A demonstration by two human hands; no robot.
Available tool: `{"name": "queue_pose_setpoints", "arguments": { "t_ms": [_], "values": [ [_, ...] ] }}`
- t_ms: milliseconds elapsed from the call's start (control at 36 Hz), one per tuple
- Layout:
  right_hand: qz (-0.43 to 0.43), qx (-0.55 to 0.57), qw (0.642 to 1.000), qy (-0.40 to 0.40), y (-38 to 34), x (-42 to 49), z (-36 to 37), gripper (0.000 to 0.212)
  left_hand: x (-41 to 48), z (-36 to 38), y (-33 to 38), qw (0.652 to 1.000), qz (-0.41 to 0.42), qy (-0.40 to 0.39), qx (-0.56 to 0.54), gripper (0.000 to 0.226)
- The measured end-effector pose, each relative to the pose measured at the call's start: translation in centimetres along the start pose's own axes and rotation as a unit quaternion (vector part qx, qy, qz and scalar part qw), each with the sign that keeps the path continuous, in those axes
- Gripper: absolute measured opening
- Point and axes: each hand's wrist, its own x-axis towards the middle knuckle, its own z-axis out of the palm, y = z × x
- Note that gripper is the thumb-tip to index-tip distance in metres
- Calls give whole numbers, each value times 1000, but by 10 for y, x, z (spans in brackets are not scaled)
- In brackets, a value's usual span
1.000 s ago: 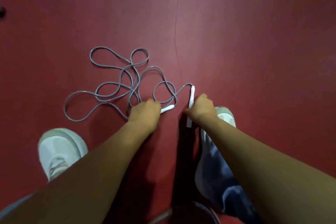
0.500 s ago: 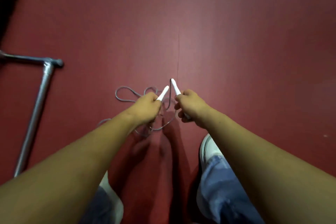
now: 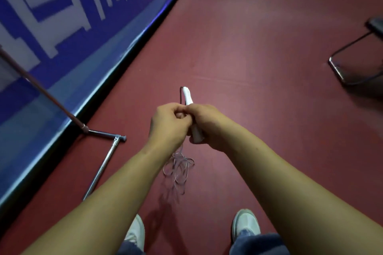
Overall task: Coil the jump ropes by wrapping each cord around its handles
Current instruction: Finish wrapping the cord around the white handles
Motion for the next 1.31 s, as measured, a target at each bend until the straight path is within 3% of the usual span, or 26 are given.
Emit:
{"name": "queue_pose_setpoints", "arguments": {
  "t_ms": [194, 333, 417, 472, 583, 639, 750, 917, 1000, 1083, 1222, 1306],
  "values": [
    [7, -17, 1000, 12, 15, -6, 14, 11, -2, -17, -18, 999, 15, -33, 3, 21],
    [4, 31, 999, -44, 9, -9, 10, 13, 9, -26, -17, 998, 3, -53, 39, 73],
    [-10, 24, 995, -97, 2, -14, 7, 21, 14, -37, -18, 985, 1, -143, -93, 82],
    [-11, 10, 992, -122, 1, -17, 5, 21, 18, -42, -22, 970, 1, -160, -184, 79],
    [-2, 8, 992, -123, 3, -20, 2, 8, 24, -46, -24, 969, 3, -156, -193, 83],
    [3, 8, 993, -120, 4, -20, 0, 6, 25, -46, -23, 966, 1, -167, -196, 70],
    [-3, 6, 994, -105, 4, -22, -8, 10, 24, -43, -18, 974, 5, -161, -162, 21],
    [-29, 0, 999, -34, 10, -19, -13, 21, 21, -32, -14, 990, -8, -111, -81, 33],
    [-38, 7, 999, -1, 14, -17, -11, 12, 11, -24, -8, 989, -5, -147, -27, 34],
    [-44, 65, 997, 24, 13, -16, -15, 22, -3, -16, 0, 983, 3, -181, 6, 33],
    [-54, 114, 990, 66, 12, -15, -22, 27, -17, -11, 7, 971, 99, -156, 154, 26],
    [-72, 96, 990, 73, 13, -15, -23, 34, -29, -11, 12, 961, 139, -159, 181, 17]
  ]
}}
